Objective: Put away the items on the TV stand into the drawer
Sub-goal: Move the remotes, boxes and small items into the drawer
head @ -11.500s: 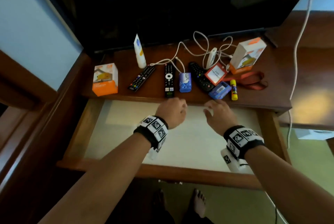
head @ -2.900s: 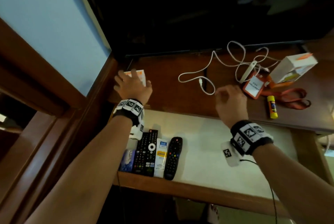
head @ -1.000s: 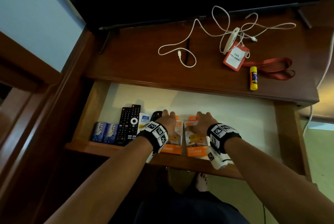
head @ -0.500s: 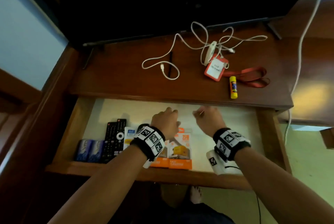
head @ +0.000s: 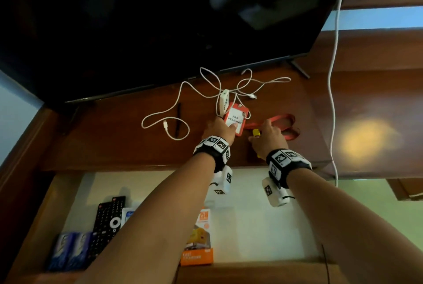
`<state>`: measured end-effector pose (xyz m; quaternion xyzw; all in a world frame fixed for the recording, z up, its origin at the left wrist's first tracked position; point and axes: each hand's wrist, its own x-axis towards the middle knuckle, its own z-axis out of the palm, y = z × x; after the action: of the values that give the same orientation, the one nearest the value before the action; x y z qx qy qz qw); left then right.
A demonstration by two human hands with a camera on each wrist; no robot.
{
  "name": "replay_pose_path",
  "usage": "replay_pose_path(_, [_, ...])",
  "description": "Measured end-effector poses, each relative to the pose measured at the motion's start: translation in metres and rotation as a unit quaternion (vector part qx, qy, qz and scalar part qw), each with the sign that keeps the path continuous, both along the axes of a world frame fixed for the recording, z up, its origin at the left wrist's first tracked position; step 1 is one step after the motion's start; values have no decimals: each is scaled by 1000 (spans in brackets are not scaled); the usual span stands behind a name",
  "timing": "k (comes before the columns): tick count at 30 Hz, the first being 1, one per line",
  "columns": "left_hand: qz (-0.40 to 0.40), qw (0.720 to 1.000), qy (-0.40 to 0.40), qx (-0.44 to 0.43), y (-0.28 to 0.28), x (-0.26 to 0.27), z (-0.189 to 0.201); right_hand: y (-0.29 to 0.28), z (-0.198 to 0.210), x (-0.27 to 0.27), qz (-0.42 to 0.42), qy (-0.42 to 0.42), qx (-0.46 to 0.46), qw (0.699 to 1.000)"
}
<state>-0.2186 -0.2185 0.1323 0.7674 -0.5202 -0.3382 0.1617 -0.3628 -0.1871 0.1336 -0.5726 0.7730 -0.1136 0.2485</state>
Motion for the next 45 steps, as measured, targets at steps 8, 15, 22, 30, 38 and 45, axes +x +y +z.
replay_pose_path(8, [45, 987, 156, -11, 30, 30, -7, 47, 8, 1, 57, -121, -65, 989])
replay_pose_path(15, [57, 959, 268, -67, 87, 85, -39, 121, -47, 47, 230, -142, 209, 940])
replay_pose_path(22, [42, 960, 272, -49, 75, 89, -42, 138, -97, 85, 292, -21, 353, 888])
replay_pose_path(30, [63, 956, 284, -24, 70, 87, -40, 136, -112, 95, 255, -60, 357, 897])
replay_pose_path(38, [15, 962, 273, -16, 75, 95, -14, 117, -54, 70, 133, -123, 115, 977])
replay_pose_path(45, [-75, 935, 333, -98, 90, 118, 88, 71, 57, 32, 66, -102, -296, 947])
